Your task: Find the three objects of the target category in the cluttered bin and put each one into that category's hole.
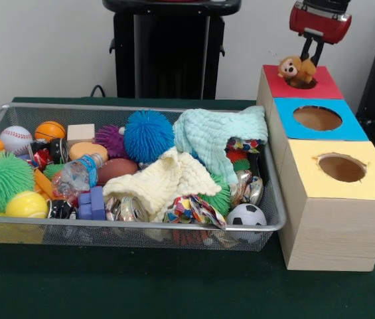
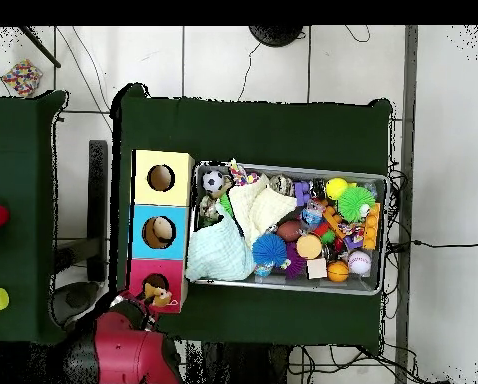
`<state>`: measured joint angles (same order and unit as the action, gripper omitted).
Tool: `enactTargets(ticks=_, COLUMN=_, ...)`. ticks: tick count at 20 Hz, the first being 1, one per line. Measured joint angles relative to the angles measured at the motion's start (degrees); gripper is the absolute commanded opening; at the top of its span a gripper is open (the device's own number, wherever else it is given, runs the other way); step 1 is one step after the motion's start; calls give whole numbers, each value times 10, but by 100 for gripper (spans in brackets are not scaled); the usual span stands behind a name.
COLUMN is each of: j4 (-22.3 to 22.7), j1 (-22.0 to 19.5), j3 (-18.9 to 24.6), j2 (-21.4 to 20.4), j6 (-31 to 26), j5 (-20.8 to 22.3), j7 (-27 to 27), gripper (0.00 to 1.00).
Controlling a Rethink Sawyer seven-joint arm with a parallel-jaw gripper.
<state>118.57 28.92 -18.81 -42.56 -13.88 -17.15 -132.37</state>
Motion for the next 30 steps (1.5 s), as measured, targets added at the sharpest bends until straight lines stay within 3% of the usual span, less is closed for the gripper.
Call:
enactTargets(ticks=15, j4=-2, j1=3, j3=-3, j2=10, j6=0, j5=-29, j7=0, gripper=0)
enactTargets(ticks=30, j4=-4, j1=12, j3=-10, j2=14, j6=0, j5=-32, j7=0, gripper=0)
